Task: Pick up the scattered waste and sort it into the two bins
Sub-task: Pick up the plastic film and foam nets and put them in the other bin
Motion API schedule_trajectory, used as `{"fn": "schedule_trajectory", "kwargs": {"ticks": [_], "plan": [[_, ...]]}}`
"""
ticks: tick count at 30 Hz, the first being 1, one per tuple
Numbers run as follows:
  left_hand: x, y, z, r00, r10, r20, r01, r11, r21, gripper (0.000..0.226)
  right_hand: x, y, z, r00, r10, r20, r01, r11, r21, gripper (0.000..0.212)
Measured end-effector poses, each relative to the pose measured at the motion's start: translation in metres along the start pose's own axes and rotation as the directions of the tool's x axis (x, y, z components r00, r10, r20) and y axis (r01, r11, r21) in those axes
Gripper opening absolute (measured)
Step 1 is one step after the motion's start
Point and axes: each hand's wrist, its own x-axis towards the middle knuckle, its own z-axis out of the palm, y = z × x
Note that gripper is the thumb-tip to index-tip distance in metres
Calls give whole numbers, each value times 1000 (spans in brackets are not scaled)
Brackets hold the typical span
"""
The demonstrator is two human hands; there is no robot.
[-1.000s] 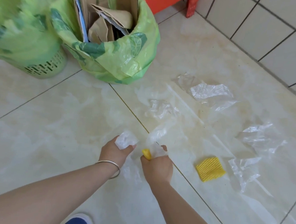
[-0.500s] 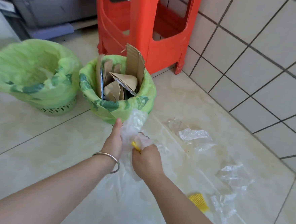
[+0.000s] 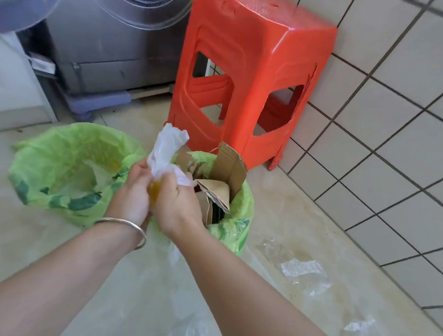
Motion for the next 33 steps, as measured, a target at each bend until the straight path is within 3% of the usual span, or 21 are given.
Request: {"fn": "schedule_trajectory", "kwargs": {"ticks": [3, 6, 9, 11, 16, 18, 21, 23, 25, 27, 29, 31, 33], "plan": [[35, 22, -23, 996, 74, -45, -68, 988, 136, 34, 28, -27, 25, 994, -102, 25, 103, 995, -15, 53], [41, 38, -50, 983, 181, 8, -181, 976, 122, 35, 60, -44, 46, 984, -172, 45, 167, 980, 105, 28], [64, 50, -73, 981, 193, -22, -192, 981, 37, 39, 84, -56, 69, 969, -240, 53, 215, 932, 290, 44], [81, 54, -86, 974, 222, -49, -219, 973, 73, 36, 99, -58, 86, 963, -258, 79, 220, 920, 325, 40], [118, 41, -114, 950, 310, -29, -294, 923, 250, 33, 136, -51, 131, 974, -206, 97, 178, 954, 240, 21], [135, 29, -128, 934, 356, -21, -322, 867, 380, 32, 149, -46, 149, 977, -191, 93, 174, 971, 166, 23], [152, 11, -143, 917, 384, 106, -353, 662, 662, 20, 166, -28, 166, 948, -280, 153, 303, 941, -151, 33], [164, -2, -147, 933, 275, 232, -338, 446, 829, 29, 173, -10, 169, 925, -268, 269, 375, 756, -536, 11], [171, -13, -146, 947, 74, 314, -323, 203, 924, 35, 176, 5, 168, 937, -101, 335, 340, 492, -801, 30], [171, -23, -141, 926, -162, 340, -345, -3, 938, 38, 175, 9, 165, 910, 100, 402, 339, 377, -862, 37], [170, -31, -134, 867, -377, 327, -407, -152, 901, 42, 171, 6, 165, 826, 219, 520, 443, 318, -838, 34], [167, -35, -128, 818, -502, 281, -452, -259, 854, 46, 167, 3, 165, 772, 223, 595, 533, 282, -798, 32], [166, -32, -124, 818, -510, 267, -459, -298, 837, 47, 166, 4, 163, 768, 162, 620, 562, 293, -773, 36]]}}
